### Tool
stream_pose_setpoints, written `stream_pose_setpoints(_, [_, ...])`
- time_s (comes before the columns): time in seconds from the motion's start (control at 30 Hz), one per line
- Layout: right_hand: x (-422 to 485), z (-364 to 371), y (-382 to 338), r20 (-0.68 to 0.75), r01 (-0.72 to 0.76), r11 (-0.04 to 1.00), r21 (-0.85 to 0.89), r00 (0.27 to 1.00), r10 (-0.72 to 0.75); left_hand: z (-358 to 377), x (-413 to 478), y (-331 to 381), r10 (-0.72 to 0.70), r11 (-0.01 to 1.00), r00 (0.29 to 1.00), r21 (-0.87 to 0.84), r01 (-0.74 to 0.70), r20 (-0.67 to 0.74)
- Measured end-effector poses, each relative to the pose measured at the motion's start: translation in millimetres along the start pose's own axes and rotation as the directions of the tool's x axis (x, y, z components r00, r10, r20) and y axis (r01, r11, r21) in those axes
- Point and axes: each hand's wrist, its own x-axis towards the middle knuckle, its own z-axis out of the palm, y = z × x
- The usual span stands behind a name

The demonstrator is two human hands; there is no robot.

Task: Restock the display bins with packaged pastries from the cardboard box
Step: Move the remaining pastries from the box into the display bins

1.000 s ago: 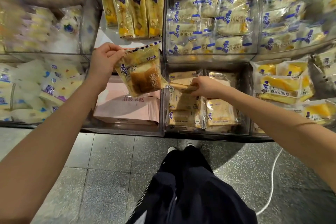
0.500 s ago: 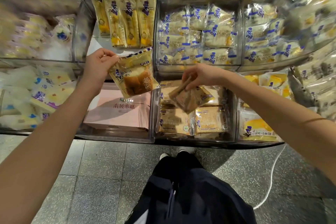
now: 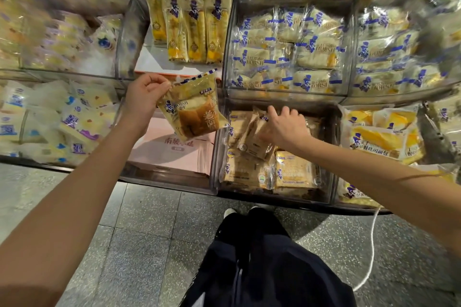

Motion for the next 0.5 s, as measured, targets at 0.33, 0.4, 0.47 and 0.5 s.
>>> stream_pose_setpoints(0.33, [-18, 12, -8, 0.131, -0.047, 0.865, 0.500, 0.991, -0.021, 3, 5, -5, -0.061, 0.996, 0.998, -0.064, 0.059, -0.021])
stream_pose_setpoints(0.4, [-19, 11, -6, 0.110, -0.020, 0.787, 0.616, 0.992, -0.060, 5, 5, -7, -0.061, 0.995, 0.998, -0.079, 0.059, -0.030])
stream_pose_setpoints(0.47, [-19, 8, -2, 0.049, 0.031, 0.752, 0.658, 0.995, -0.084, 6, 5, -6, -0.061, 0.995, 0.998, -0.084, 0.058, -0.023])
stream_pose_setpoints(0.5, [-18, 4, 1, 0.033, 0.041, 0.726, 0.686, 0.996, -0.088, 7, 6, -5, -0.057, 0.995, 0.998, -0.083, 0.055, -0.017])
